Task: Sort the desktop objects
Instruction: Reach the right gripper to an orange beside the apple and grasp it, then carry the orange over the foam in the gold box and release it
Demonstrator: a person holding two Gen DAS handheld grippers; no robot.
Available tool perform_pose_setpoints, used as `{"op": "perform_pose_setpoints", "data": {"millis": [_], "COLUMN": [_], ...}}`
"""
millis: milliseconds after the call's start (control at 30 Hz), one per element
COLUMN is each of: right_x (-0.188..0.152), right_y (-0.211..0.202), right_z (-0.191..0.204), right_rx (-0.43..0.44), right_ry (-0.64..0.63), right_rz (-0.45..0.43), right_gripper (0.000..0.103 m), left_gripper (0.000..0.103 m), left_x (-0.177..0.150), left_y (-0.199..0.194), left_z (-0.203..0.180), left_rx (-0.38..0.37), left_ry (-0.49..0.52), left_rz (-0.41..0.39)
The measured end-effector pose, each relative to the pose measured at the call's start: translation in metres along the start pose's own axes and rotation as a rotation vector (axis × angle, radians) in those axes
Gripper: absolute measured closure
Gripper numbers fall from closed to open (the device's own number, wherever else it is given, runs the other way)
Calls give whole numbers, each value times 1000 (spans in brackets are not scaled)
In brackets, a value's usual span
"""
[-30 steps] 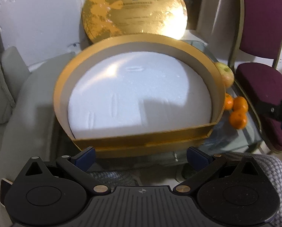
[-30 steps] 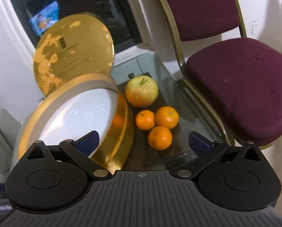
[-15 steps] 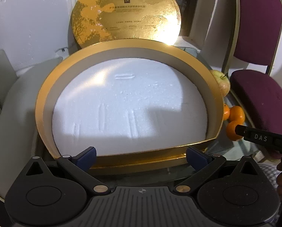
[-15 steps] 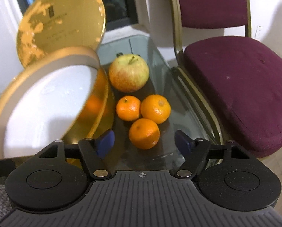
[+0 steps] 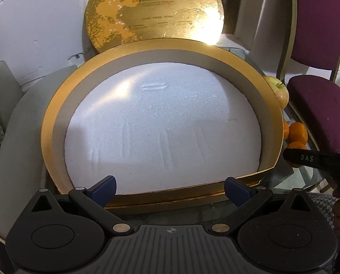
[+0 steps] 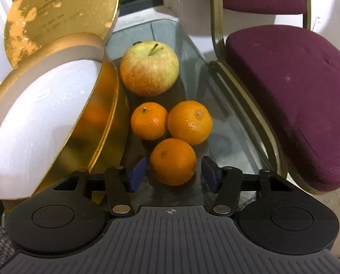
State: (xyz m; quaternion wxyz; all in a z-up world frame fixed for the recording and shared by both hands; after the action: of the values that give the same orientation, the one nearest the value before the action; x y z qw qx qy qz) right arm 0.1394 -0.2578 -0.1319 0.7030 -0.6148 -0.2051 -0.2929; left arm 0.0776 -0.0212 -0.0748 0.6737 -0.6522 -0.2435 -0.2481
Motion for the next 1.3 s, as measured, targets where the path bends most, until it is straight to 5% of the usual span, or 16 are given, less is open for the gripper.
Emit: {"op": "perform_pose_setpoints", "data": {"millis": [433, 733, 1300], "right_x": [-6, -1, 23], "right_y": [-11, -59, -127], "right_z": [-4, 5, 86], "right_rx": [6, 55, 191], "right_ry": [52, 64, -99], "right_rz": [13, -57, -198], "right_gripper": [58, 58, 58], "left_gripper": [2, 2, 1], "left_x": [-3, -4, -27], "left_y": [-13, -45, -71], "left_z": [-2, 17, 90], "left_rx": [26, 45, 157], "left_ry": [20, -26, -226], "left_rz": [-38, -113, -152]}}
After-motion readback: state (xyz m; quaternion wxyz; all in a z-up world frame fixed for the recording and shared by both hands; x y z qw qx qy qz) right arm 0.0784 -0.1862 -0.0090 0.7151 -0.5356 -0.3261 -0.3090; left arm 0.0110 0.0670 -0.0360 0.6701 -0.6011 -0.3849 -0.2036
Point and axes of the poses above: each gripper's, at about its wrist camera, not at the fingertips, and y roughly the way its jaws point, z to its left, x to its top, the point moved 3 cm from there along y, roughly the way its jaws point, and after that the axes turned 7 degrees about -z, right-handed, at the moved point
